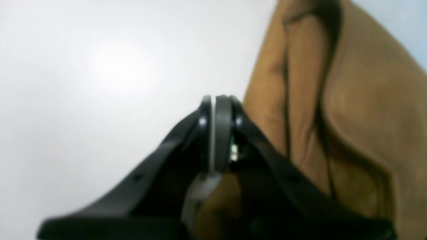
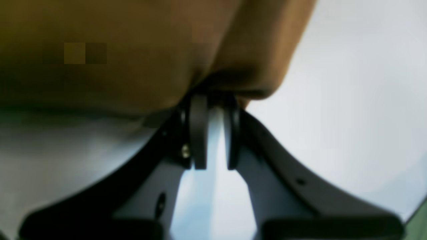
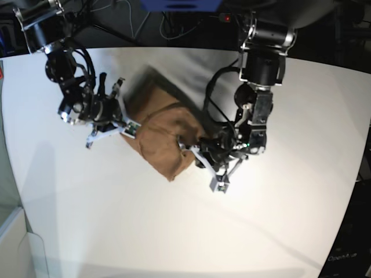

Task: Fold the T-shirt properly
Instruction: 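Push the folded bundle with the left gripper to square it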

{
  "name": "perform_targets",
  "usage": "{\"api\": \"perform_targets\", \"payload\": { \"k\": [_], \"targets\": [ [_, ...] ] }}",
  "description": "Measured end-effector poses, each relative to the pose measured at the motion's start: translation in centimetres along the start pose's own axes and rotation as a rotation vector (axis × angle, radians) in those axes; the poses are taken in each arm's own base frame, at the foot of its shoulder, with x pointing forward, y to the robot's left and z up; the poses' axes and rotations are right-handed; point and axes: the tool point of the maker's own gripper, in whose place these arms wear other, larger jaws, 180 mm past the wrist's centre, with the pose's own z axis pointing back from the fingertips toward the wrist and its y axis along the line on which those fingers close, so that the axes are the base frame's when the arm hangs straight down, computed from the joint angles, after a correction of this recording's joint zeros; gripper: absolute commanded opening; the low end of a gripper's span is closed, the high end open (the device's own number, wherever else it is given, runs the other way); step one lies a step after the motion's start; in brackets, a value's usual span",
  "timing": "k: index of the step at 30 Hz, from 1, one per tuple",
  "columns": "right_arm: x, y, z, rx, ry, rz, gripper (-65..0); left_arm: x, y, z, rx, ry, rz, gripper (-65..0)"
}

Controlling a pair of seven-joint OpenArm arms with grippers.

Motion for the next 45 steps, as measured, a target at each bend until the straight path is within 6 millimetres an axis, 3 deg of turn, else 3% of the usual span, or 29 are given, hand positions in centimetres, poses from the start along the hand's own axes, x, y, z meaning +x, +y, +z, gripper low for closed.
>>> {"api": "perform_targets", "payload": {
  "k": [3,7,10,13,15,19,22,25,27,30,33,37,43,45],
  "targets": [
    [0.5,0.9,0.6,-0.001,-0.021,-0.042,-57.6,0.8,0.0,-0.3,0.0,0.009,-0.005,-63.0],
    [0.4,0.6,1.6,-0.034,-0.016,-0.065,-57.6,1.2,0.1,0.0,0.009,0.01,-0.012,-63.0],
    [1.5,2.6,1.7,-0.011,-0.039,-0.078,-57.6,1.9,0.5,0.8,0.031,-0.003,-0.036,-63.0],
    [3.7,4.2,1.6,0.026,-0.1,-0.1,-57.6,4.4,1.2,2.6,0.046,-0.089,-0.03,-63.0],
    [4.0,3.9,1.7,0.02,-0.108,-0.098,-57.6,5.3,3.5,5.2,0.083,-0.122,-0.004,-63.0],
    [2.1,2.6,2.0,-0.01,-0.059,-0.069,-57.6,2.9,9.8,10.0,0.26,-0.036,-0.006,-63.0],
    [1.8,1.9,2.5,-0.033,-0.047,-0.047,-57.6,0.0,9.9,11.1,0.262,-0.005,-0.022,-63.0],
    [1.3,0.7,3.1,-0.091,-0.018,0.001,-57.6,-3.7,9.8,10.7,0.252,0.076,-0.001,-63.0],
    [0.4,0.2,3.3,-0.121,0.029,0.022,-57.6,-4.8,9.6,10.0,0.247,0.102,0.019,-63.0],
    [0.7,0.5,3.5,-0.13,0.017,0.035,-57.6,-4.3,7.8,7.9,0.195,0.029,0.059,-63.0],
    [-0.4,1.5,3.3,-0.121,0.056,0.045,-57.7,-3.9,6.3,5.9,0.141,-0.034,0.107,-63.0],
    [-1.0,1.4,3.4,-0.129,0.071,0.047,-57.7,-2.9,4.8,4.0,0.101,-0.028,0.078,-63.0],
    [-3.5,0.2,4.2,-0.171,0.123,-0.051,-57.7,-1.8,3.6,2.6,0.059,-0.023,0.066,-63.0],
    [-3.3,0.4,4.1,-0.165,0.103,-0.07,-57.7,-0.9,3.0,1.7,0.054,-0.04,0.069,-63.0]
  ]
}}
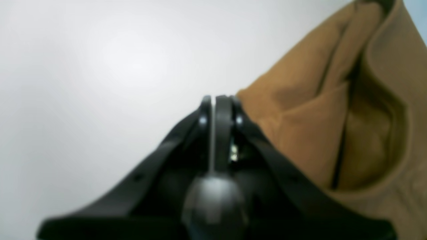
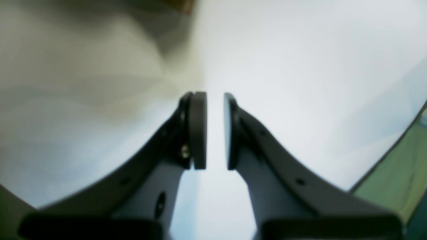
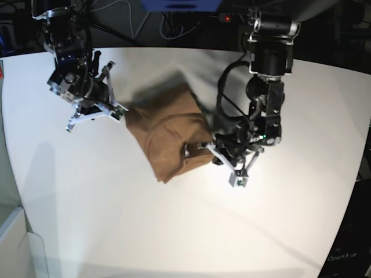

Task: Fold the T-shirt properly
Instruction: 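Push the folded bundle with the left gripper to square it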

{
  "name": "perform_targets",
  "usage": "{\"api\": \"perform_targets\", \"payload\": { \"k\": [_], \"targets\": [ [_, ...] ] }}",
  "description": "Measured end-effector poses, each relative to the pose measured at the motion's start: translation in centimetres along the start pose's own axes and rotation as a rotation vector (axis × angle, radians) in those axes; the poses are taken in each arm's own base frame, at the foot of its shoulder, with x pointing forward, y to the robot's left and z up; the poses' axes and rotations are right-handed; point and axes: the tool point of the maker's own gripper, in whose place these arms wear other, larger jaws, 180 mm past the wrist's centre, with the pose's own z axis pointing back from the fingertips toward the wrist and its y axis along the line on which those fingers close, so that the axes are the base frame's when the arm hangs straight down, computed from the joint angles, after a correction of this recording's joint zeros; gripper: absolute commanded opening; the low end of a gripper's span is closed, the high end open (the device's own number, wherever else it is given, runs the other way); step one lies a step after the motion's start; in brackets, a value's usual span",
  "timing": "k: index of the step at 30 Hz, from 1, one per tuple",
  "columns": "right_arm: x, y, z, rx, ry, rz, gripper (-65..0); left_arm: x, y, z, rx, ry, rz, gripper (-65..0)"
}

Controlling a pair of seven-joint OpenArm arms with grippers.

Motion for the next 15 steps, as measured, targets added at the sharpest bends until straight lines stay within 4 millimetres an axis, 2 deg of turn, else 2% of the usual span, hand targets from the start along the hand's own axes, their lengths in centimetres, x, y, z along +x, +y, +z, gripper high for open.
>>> {"api": "perform_targets", "payload": {
  "k": [3,8,10,15],
  "targets": [
    [-0.3,0.5,0.0,0.006,-0.001,-0.036,-57.7,0.8,-1.8,-1.5,-0.045,-0.014,0.016,-63.0],
    [-1.0,2.4,0.1,0.043,0.012,-0.051,-57.7,1.9,-3.9,-3.6,-0.086,-0.057,0.027,-63.0],
    [-0.5,2.4,0.0,0.042,-0.01,-0.059,-57.7,2.2,-4.0,-3.9,-0.091,-0.056,0.028,-63.0],
    [-1.1,3.6,0.1,0.065,0.003,-0.063,-57.7,3.0,-3.8,-4.0,-0.091,-0.06,0.02,-63.0]
  ]
}}
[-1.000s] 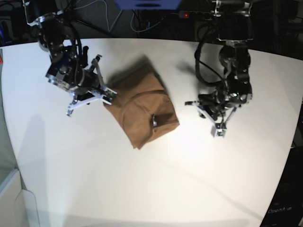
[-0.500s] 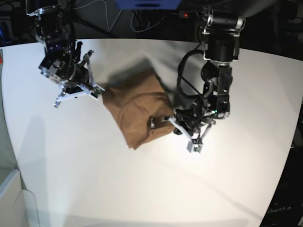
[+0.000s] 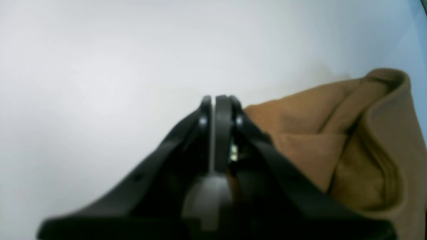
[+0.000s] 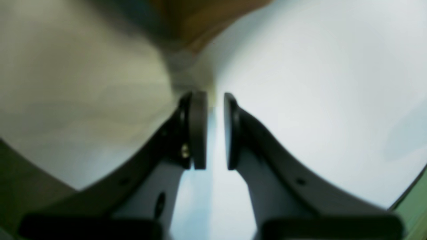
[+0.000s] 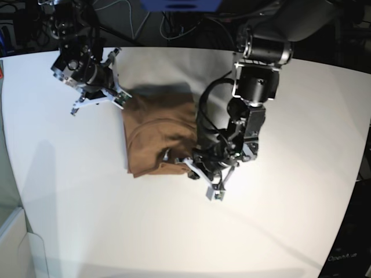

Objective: Fold the T-shirt properly

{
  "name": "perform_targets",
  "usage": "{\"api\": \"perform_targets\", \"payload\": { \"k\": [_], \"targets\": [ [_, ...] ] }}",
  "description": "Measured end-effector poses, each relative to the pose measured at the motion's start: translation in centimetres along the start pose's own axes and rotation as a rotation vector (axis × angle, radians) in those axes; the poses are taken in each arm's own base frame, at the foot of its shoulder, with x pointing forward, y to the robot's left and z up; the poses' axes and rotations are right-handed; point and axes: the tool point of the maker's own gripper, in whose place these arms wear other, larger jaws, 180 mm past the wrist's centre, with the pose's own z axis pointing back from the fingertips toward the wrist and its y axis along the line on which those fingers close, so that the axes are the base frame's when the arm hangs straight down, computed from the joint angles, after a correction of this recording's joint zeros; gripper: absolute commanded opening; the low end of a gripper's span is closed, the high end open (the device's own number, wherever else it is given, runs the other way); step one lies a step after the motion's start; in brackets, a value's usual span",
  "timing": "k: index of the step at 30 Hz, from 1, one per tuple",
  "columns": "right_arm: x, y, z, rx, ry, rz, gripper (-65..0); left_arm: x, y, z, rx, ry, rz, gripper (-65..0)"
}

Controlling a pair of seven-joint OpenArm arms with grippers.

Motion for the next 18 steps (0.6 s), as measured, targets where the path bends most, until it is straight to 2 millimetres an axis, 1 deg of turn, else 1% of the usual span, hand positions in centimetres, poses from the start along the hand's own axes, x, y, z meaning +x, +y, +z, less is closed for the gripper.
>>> {"api": "perform_targets", "payload": {
  "k": [2,4,5,7,8,10,12,14,15,16,18],
  "targets": [
    [-0.1,0.1,0.0,0.0,0.004,0.001,-57.7,0.1,0.4,0.4,0.012,0.016,-0.009,-63.0],
    [-0.5,-0.1,0.5,-0.014,0.008,-0.004,-57.7,0.2,1.6,1.4,0.041,0.055,-0.038,-63.0],
    [-1.0,-0.3,0.9,-0.032,0.016,-0.014,-57.7,0.0,2.6,2.3,0.069,0.067,-0.05,-63.0],
    [-2.4,-0.8,1.4,-0.069,0.064,-0.041,-57.7,-0.3,5.0,4.9,0.131,0.045,-0.039,-63.0],
    [-2.8,-1.1,1.6,-0.081,0.063,-0.075,-57.7,-0.7,5.8,6.5,0.145,0.043,-0.05,-63.0],
    [-3.0,-1.8,2.0,-0.103,0.019,-0.121,-57.7,-1.1,6.2,9.1,0.167,0.044,-0.083,-63.0],
    [-4.3,-1.9,2.5,-0.122,0.025,-0.167,-57.7,-0.7,5.8,11.5,0.16,0.023,-0.13,-63.0],
    [-6.1,-1.2,3.0,-0.128,0.039,-0.221,-57.7,-0.2,5.7,13.8,0.174,-0.014,-0.176,-63.0],
    [-6.8,-0.5,3.2,-0.124,0.029,-0.254,-57.7,-1.0,6.0,15.0,0.193,0.004,-0.203,-63.0],
    [-7.6,0.2,3.5,-0.124,0.028,-0.291,-57.7,-2.4,6.5,16.3,0.205,0.037,-0.223,-63.0],
    [-8.5,0.8,4.1,-0.15,0.006,-0.376,-57.7,-5.9,7.3,18.2,0.241,0.12,-0.242,-63.0]
  ]
}}
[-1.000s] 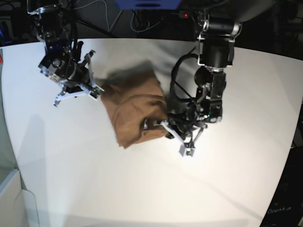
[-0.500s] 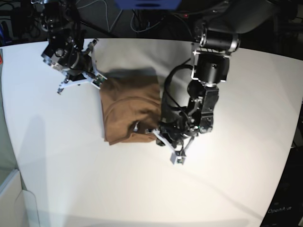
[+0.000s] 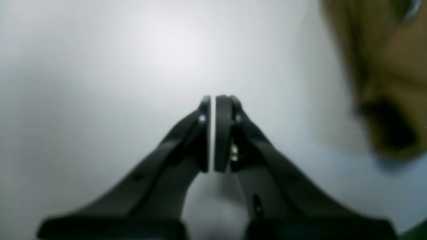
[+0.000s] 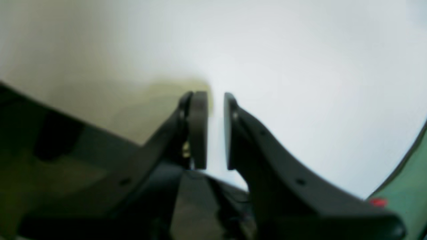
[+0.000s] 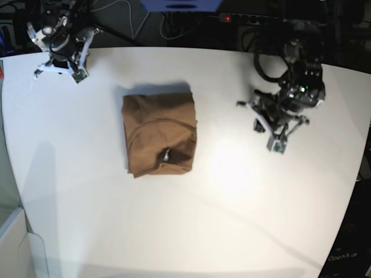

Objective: Fold the T-shirt properly

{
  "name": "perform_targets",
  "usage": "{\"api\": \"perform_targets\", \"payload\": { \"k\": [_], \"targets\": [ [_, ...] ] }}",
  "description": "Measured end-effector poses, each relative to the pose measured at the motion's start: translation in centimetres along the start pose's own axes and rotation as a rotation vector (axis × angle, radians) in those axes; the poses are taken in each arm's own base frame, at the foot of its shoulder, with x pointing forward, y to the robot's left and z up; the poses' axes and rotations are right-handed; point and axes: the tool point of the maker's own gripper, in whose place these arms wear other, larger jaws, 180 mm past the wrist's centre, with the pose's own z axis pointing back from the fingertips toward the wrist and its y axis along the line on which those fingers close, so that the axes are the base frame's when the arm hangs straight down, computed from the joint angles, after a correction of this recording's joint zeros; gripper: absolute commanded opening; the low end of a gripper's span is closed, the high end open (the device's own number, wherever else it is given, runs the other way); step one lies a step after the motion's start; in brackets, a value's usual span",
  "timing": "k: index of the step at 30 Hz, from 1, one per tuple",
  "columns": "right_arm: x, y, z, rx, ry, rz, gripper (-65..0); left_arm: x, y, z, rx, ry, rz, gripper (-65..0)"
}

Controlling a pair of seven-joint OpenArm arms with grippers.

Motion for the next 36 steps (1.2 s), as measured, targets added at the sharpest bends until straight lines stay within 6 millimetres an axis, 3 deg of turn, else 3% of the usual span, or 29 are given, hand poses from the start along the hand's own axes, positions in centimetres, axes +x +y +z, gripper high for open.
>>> {"api": "perform_targets", "payload": {
  "k": [3,7,10,14,18,21,23,29,33,36],
  "targets": [
    [-1.2,0.6,1.3,-0.028,-0.064,-0.137,-57.7,-4.5,0.4,2.5,0.022,0.066,0.005,-63.0],
    [-4.8,1.5,3.4,-0.081,-0.039,-0.27,-57.7,-9.2,1.6,5.7,0.08,0.138,0.043,-63.0],
    [-6.8,2.7,4.4,-0.057,-0.049,-0.312,-57.7,-14.0,0.4,7.2,0.058,0.236,0.063,-63.0],
    [-10.6,6.2,4.3,0.022,0.022,-0.417,-57.7,-18.9,-0.2,7.7,0.046,0.297,0.115,-63.0],
    [-14.1,10.1,2.1,0.098,0.088,-0.531,-57.6,-26.2,-0.8,6.3,0.028,0.408,0.169,-63.0],
    [-14.9,13.4,-1.4,0.173,0.088,-0.614,-57.6,-30.7,-0.2,3.9,0.039,0.456,0.14,-63.0],
    [-15.2,15.5,-3.5,0.213,0.094,-0.695,-57.6,-32.6,0.5,2.1,0.051,0.464,0.122,-63.0],
    [-17.2,18.8,-7.3,0.282,0.113,-0.87,-57.5,-36.6,1.1,-1.9,0.097,0.447,0.236,-63.0],
    [-18.0,21.2,-9.4,0.302,0.188,-0.899,-57.0,-38.7,-1.9,-2.5,0.066,0.48,0.239,-63.0],
    [-17.1,19.1,-11.2,0.245,0.161,-0.818,-56.9,-37.3,-4.9,-4.0,0.022,0.427,0.259,-63.0]
  ]
}}
